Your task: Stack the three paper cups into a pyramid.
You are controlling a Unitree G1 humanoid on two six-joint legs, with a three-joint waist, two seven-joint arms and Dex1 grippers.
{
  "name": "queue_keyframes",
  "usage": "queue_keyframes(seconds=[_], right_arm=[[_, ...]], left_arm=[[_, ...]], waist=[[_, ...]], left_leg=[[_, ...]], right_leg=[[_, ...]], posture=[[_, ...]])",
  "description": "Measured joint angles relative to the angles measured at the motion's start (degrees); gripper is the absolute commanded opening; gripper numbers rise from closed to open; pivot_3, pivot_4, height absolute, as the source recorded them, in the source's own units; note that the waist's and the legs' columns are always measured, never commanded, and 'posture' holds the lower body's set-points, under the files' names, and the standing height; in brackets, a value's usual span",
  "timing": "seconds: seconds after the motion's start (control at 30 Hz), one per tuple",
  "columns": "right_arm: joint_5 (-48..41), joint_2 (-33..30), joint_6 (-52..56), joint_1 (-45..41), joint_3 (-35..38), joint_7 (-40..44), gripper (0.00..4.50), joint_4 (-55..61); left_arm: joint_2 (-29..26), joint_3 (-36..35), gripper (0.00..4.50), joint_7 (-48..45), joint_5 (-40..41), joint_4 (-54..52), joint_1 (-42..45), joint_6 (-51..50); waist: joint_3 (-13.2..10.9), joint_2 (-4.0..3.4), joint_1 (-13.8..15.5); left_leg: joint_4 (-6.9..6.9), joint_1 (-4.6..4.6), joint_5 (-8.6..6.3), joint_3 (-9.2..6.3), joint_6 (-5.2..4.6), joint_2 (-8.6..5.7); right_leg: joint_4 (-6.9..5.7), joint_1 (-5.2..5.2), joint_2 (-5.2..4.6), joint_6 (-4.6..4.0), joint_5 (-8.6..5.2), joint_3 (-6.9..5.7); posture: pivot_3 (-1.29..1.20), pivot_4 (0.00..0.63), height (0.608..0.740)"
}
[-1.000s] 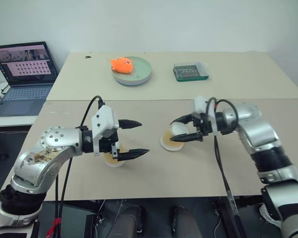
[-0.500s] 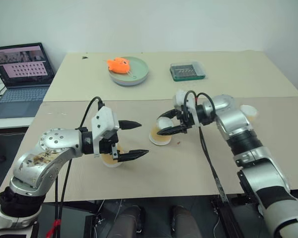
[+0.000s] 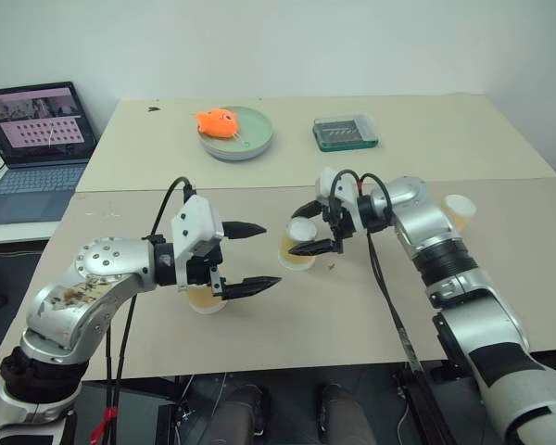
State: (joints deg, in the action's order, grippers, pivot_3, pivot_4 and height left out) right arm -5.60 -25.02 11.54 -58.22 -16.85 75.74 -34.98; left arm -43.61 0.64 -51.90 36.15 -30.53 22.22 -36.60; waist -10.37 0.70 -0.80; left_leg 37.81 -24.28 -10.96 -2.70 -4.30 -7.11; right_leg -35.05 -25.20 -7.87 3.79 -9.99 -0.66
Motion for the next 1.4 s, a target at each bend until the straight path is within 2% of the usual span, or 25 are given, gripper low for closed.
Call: queue_keyframes(seconds=[0.13,0.27,0.4,0.5,0.67,0.77,0.83,1.03,1.33,1.4], right_arm=[[-0.2,-0.7,0.5,-0.1,1.4,0.1,4.45,1.5],[-1.8,-4.3,3.8,0.2,4.0,0.5,4.45,8.8],[-5.4,-9.4,10.3,2.8,8.4,-0.3,4.45,20.1],[-9.8,-13.3,18.3,7.9,13.1,-2.6,4.45,30.6],[-13.8,-17.2,29.5,17.8,23.3,-13.4,4.45,45.9],[-11.0,-17.0,35.4,26.7,28.9,-25.1,4.45,53.2],[-8.7,-15.0,39.3,29.3,30.7,-32.6,4.45,54.8],[-5.2,-12.8,43.7,32.1,33.4,-46.1,4.45,60.7],[-0.3,-12.7,43.7,32.3,33.9,-57.7,4.45,59.1],[0.9,-10.8,43.7,33.4,35.4,-60.8,4.45,58.3]], left_arm=[[0.2,0.3,4.50,-0.1,0.0,0.1,0.3,0.0],[0.5,0.7,4.50,-0.5,-0.1,0.8,0.6,0.0],[0.7,1.1,4.50,-0.8,-0.2,1.6,1.2,0.1],[0.9,1.5,4.50,-0.9,-0.3,1.8,1.6,0.2],[1.1,1.7,4.50,-1.0,-0.3,2.1,1.5,0.3],[1.2,1.7,4.50,-1.0,-0.3,2.2,1.5,0.4],[1.2,1.7,4.50,-1.0,-0.3,2.2,1.5,0.4],[1.3,2.1,4.50,-2.5,-0.3,3.5,2.6,0.7],[2.2,3.0,4.50,-3.8,-0.8,5.0,3.8,1.3],[2.2,3.0,4.50,-4.0,-1.0,5.1,4.0,1.4]], waist=[[0.0,0.00,0.0],[0.0,-0.01,0.1],[0.0,0.00,0.3],[0.0,0.00,0.6],[0.0,0.02,1.1],[0.0,0.03,1.6],[0.0,0.02,1.6],[0.0,0.02,1.4],[0.0,0.02,1.5],[0.0,0.03,1.5]], left_leg=[[0.00,-0.01,-0.01,0.00,-0.01,0.00],[0.00,-0.03,-0.02,-0.01,-0.03,-0.01],[0.00,-0.03,-0.14,-0.03,-0.22,0.01],[-0.01,-0.04,-0.16,-0.03,-0.25,0.02],[-0.01,-0.03,-0.17,0.00,-0.26,0.04],[-0.01,-0.04,-0.17,0.00,-0.26,0.03],[0.00,-0.05,-0.16,0.06,-0.26,0.00],[-0.01,-0.07,-0.15,0.09,-0.25,0.02],[-0.01,-0.06,-0.15,0.07,-0.28,0.00],[-0.01,-0.05,-0.15,0.08,-0.28,0.00]], right_leg=[[0.01,-0.01,0.00,0.00,0.00,0.00],[0.01,-0.02,-0.01,0.00,0.00,-0.01],[0.01,0.00,-0.01,0.00,0.00,-0.02],[0.02,0.01,-0.03,0.01,0.00,0.01],[0.02,0.07,-0.07,0.01,-0.01,0.04],[0.01,0.05,-0.10,0.01,-0.01,0.04],[0.00,0.05,-0.14,0.01,-0.01,0.10],[-0.02,0.12,-0.07,0.01,-0.01,0.17],[0.03,0.16,-0.08,0.01,-0.01,0.12],[0.04,0.20,-0.07,0.01,-0.01,0.13]], posture=[[0.00,0.150,0.740],[0.00,0.150,0.740],[0.00,0.150,0.740],[0.00,0.150,0.740],[0.00,0.150,0.740],[0.00,0.150,0.740],[0.00,0.150,0.740],[0.00,0.150,0.740],[0.00,0.150,0.740],[0.00,0.150,0.740]])
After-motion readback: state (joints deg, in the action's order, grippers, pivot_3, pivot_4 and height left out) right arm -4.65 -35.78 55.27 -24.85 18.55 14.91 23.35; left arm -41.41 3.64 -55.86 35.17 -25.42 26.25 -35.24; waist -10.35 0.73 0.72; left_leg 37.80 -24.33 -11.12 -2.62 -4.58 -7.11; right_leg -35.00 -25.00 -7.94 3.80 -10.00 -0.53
